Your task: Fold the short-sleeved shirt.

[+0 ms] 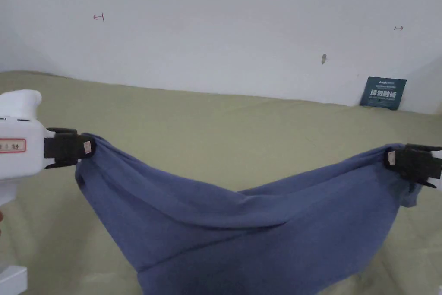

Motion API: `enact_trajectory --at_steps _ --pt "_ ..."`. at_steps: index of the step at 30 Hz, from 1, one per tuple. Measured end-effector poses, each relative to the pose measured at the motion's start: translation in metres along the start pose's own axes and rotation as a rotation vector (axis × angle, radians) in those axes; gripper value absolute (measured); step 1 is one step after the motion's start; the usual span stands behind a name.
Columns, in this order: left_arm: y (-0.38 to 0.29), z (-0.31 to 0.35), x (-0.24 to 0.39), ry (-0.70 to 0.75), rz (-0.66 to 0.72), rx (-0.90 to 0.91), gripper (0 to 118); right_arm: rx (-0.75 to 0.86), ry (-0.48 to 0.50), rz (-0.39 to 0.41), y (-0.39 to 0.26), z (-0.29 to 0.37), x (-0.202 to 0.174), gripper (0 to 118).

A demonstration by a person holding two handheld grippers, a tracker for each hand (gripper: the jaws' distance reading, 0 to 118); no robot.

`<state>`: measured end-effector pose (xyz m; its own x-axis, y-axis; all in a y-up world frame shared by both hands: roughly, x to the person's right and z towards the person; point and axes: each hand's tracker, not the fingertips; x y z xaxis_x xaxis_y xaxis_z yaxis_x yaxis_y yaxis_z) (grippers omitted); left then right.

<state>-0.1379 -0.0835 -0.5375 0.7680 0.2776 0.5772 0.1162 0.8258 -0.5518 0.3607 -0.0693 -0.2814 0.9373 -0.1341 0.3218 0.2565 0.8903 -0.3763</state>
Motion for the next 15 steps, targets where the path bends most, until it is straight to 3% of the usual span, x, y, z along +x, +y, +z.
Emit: enact_trajectory --at_steps 15 --pt "0.121 0.031 0.001 0.006 -0.028 0.179 0 0.165 -0.021 0.005 0.148 -0.019 0.007 9"
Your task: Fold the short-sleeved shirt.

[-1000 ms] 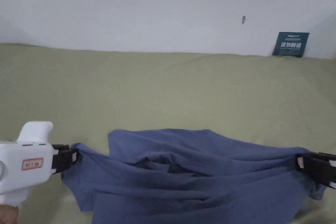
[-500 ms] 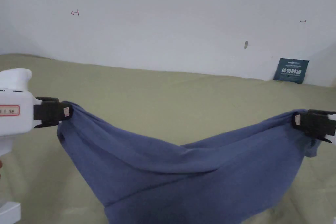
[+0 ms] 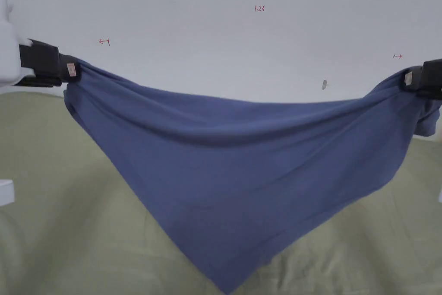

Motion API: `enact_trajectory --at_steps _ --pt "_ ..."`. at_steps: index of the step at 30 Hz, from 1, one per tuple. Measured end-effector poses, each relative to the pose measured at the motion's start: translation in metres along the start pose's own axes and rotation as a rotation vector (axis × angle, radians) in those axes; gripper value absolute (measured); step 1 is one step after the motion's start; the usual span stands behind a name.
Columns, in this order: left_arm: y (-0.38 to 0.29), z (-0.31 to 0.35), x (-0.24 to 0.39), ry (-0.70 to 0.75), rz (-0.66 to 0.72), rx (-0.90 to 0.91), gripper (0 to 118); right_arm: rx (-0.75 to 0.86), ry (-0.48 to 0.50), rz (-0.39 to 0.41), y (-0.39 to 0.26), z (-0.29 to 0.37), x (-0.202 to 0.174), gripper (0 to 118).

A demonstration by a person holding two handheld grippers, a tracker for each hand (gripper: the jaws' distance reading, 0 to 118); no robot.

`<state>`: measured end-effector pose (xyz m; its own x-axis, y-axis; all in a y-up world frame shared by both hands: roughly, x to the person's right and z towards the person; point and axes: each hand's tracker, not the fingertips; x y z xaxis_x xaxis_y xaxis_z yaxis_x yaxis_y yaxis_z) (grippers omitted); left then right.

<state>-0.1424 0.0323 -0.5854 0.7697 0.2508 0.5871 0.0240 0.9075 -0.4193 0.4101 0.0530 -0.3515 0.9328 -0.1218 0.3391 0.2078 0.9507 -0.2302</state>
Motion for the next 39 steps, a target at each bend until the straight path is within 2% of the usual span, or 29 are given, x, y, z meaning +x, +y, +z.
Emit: enact_trajectory --at_steps 3,10,20,32,36,39 --pt "0.01 0.004 0.026 0.018 -0.03 0.016 0 0.024 -0.017 -0.004 0.02 -0.01 0.006 9" --pt "0.041 -0.019 0.016 0.011 -0.038 0.041 0 0.057 -0.042 -0.001 0.05 -0.022 0.014 9" --pt "0.049 -0.036 0.03 -0.004 -0.05 0.056 0 0.08 -0.061 -0.011 0.051 -0.03 0.023 9" --pt "-0.046 -0.027 0.007 -0.027 0.022 -0.046 0 0.027 0.015 -0.056 -0.035 -0.003 0.038 9" --pt "-0.087 -0.009 -0.009 -0.059 0.133 -0.056 0 -0.018 0.023 -0.088 -0.072 0.015 0.042 9" --pt "-0.12 0.008 -0.016 -0.066 0.151 -0.077 0 -0.051 0.032 -0.118 -0.103 0.034 0.043 9"
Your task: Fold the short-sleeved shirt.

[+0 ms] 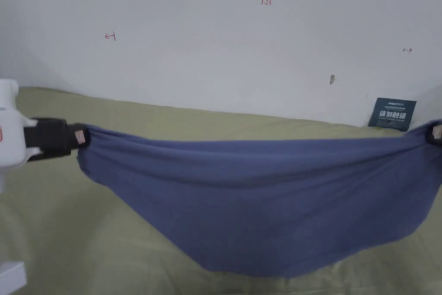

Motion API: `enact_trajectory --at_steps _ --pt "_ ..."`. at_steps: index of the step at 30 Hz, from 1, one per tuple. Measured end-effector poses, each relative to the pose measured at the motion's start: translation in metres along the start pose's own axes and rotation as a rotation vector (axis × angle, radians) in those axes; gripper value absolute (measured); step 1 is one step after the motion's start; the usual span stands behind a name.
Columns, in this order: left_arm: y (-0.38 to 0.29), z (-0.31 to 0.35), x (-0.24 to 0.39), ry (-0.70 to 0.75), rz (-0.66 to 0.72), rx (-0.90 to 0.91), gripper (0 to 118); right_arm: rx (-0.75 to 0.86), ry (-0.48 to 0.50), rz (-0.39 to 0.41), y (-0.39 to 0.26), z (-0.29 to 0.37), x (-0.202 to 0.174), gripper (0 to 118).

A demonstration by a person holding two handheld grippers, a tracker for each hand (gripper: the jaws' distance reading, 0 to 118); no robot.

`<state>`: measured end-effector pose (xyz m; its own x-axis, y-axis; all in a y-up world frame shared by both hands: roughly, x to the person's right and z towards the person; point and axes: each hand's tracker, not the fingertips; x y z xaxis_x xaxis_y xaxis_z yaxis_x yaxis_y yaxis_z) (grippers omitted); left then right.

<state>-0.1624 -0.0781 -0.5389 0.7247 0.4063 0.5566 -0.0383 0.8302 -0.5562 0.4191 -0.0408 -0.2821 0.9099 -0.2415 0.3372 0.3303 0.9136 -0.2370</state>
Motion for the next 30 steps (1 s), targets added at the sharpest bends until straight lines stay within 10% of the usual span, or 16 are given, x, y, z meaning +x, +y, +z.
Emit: enact_trajectory --at_steps 24,26,28,30 --pt "-0.214 0.089 -0.033 0.087 0.186 -0.402 0 -0.401 -0.063 -0.101 -0.199 0.108 0.026 9" --pt "-0.22 0.089 -0.033 0.093 0.228 -0.433 15 -0.439 -0.079 -0.148 -0.2 0.11 0.027 26" --pt "-0.216 0.094 -0.022 0.13 0.221 -0.417 90 -0.412 -0.102 -0.16 -0.195 0.116 0.025 84" --pt "-0.204 0.101 -0.009 0.108 0.198 -0.388 103 -0.339 -0.069 -0.137 -0.184 0.125 0.017 89"
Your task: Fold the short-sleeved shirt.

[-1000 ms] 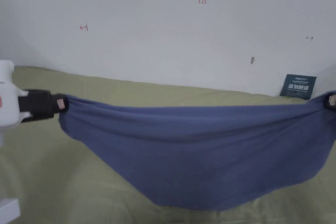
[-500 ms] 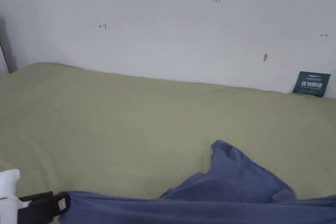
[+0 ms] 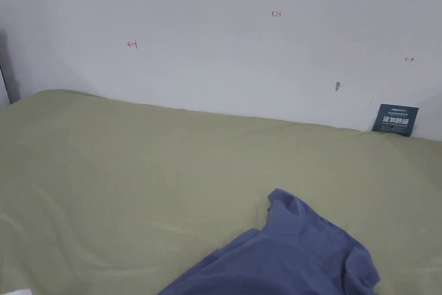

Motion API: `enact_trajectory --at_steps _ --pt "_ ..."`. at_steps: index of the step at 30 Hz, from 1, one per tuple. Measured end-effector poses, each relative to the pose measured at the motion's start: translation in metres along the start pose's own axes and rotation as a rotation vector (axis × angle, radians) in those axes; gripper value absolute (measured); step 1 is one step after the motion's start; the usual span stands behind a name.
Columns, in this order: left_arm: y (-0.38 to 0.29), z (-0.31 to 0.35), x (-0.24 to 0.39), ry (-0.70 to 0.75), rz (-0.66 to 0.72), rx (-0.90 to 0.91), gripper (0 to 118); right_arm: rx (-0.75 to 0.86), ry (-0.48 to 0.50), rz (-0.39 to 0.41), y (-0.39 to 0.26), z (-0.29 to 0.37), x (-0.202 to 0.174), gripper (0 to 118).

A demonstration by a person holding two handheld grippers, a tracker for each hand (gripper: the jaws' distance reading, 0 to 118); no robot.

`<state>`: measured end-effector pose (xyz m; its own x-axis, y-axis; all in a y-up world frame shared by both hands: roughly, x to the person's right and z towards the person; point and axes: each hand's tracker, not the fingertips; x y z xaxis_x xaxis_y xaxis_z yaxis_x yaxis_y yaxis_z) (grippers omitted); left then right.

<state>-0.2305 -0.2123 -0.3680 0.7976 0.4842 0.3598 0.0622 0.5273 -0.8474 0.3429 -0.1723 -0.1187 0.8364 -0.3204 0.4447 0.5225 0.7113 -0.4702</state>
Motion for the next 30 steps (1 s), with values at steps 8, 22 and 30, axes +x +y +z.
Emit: enact_trajectory --at_steps 8,22,30 --pt "0.028 0.048 0.12 0.136 -0.283 0.257 92 0.189 -0.162 0.306 0.017 0.053 -0.098 87" --pt "-0.167 0.043 0.179 0.287 -0.36 0.148 0 -0.039 -0.028 0.34 -0.157 0.06 -0.174 1" --pt "-0.13 0.03 0.132 0.334 -0.247 0.16 0 -0.01 -0.004 0.32 -0.142 0.049 -0.171 1"
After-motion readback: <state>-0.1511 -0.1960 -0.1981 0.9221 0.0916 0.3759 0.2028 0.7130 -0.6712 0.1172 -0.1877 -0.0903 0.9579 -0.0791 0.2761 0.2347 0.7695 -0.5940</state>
